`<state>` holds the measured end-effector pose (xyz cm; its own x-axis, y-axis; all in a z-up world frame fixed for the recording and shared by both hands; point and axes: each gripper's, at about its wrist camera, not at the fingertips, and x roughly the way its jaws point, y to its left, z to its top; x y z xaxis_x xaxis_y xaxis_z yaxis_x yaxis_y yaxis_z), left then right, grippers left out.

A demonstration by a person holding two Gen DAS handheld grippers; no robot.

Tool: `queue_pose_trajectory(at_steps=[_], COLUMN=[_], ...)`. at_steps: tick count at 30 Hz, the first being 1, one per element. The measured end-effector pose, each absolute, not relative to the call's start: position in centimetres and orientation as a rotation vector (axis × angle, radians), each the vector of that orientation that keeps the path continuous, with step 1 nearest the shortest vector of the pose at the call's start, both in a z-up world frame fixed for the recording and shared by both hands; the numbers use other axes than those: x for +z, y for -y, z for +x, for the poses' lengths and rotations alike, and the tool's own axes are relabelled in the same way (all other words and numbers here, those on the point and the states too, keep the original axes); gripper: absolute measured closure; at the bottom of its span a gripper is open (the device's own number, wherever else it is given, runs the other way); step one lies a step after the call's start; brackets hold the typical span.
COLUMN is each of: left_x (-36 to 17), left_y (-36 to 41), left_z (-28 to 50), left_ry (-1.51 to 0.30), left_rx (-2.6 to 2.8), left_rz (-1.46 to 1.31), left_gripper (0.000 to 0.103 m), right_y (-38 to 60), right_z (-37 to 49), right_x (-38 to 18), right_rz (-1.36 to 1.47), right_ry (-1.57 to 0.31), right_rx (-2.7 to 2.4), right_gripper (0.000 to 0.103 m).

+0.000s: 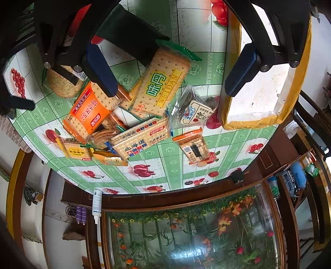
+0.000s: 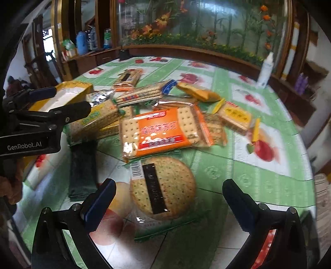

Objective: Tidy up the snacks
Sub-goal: 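Move the left tool toward the yellow WEIDAN pack while the right tool approaches the round biscuit pack, then close the left tool on the WEIDAN pack while the right tool grips the round biscuit pack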

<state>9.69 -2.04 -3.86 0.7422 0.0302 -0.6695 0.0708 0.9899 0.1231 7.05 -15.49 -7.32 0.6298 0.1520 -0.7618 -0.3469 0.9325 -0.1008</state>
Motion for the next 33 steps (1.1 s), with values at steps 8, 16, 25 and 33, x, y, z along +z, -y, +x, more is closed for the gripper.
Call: queue_pose_trajectory(at_steps=[8,16,25,33], left_x=[-4.3,-4.9,-6.4,-7.3], left_y=[1.8,1.8,1.9,1.9], left_z=[9.8,10.1,11.2,12.4], left_ry=[-0.747,-0.768,-0.825,-0.865], left_rx=[-0.012,-0.020,-0.037,-0.052], left_rz=[0.148,0.155,0.151,0.147], left_gripper=[0.000,0.000,0.000,0.000], right_y=[14.1,14.2,14.9,15.8], right_z=[6.2,6.3,7.7,8.9], right_x=[-6.5,-7.0,-8.7,-10.1], right_rz=[-0.364,-0.358,-0.249,-0.195], right_ry=[-0.794,-0.806,-0.895,-0.952], right_rx=[0.203,0.198,0.268,0.280], right_gripper=[0.000,0.000,0.000,0.000])
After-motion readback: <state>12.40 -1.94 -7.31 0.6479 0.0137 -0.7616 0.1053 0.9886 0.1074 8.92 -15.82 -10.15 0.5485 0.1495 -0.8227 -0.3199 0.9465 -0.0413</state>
